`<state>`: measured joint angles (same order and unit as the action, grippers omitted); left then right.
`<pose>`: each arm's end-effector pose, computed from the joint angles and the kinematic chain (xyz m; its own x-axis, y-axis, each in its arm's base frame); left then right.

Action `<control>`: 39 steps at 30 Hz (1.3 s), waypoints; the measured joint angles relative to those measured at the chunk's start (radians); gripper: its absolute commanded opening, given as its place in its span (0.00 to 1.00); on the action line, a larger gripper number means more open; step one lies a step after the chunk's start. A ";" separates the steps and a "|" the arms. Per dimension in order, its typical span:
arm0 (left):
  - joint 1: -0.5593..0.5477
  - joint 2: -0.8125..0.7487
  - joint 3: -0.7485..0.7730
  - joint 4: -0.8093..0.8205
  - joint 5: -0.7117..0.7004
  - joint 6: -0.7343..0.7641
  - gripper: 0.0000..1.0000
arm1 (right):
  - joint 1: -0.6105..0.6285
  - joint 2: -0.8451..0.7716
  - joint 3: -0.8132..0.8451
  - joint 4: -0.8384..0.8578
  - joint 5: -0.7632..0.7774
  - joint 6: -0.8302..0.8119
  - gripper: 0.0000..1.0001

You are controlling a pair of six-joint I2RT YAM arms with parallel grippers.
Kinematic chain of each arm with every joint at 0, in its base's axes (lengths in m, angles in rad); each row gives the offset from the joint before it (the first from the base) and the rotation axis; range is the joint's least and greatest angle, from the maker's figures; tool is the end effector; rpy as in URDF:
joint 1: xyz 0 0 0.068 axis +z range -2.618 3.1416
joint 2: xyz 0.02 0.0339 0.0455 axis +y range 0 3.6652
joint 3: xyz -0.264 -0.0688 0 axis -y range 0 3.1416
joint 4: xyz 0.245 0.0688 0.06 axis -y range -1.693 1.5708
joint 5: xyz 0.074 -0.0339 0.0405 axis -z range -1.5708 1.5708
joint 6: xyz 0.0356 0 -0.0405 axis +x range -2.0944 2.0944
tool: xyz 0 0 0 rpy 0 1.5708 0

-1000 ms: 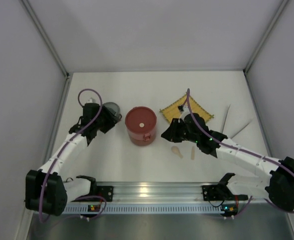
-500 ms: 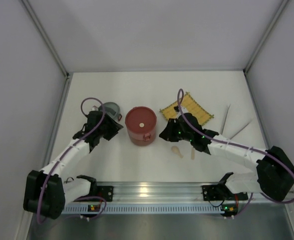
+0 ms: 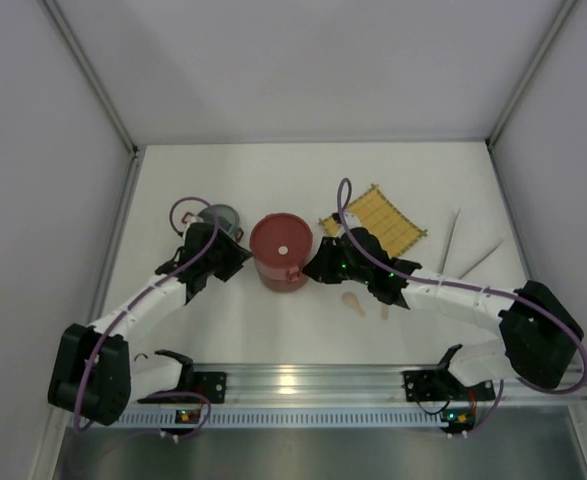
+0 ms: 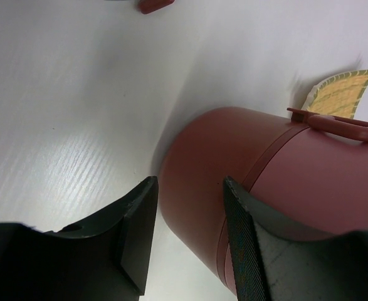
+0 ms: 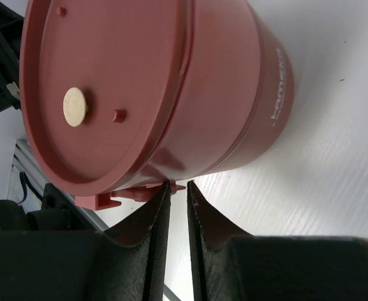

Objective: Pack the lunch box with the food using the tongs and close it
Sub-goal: Adjust the packing box at the center of the board.

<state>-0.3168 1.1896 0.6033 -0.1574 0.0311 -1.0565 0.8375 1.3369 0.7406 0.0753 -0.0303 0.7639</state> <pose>0.2274 -0.0757 0.1988 -0.6065 -0.7170 -0.3437 -0.3962 0.6473 -0.6511 0.1935 0.2164 0.2278 -0.7665 0.1822 -0.6159 -0.3185 0.7248 0.6109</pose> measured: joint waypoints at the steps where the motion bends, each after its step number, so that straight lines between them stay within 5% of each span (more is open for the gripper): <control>1: -0.002 0.000 -0.003 0.003 -0.003 -0.004 0.51 | 0.010 0.008 0.002 0.007 0.002 0.001 0.16; 39: -0.031 0.006 -0.006 0.023 -0.070 -0.038 0.51 | 0.075 0.025 0.044 -0.032 0.127 0.033 0.16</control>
<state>-0.3481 1.1957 0.5976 -0.1349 -0.0391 -1.0943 0.9123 1.3621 0.7845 0.0429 0.0971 0.7967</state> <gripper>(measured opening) 0.508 0.166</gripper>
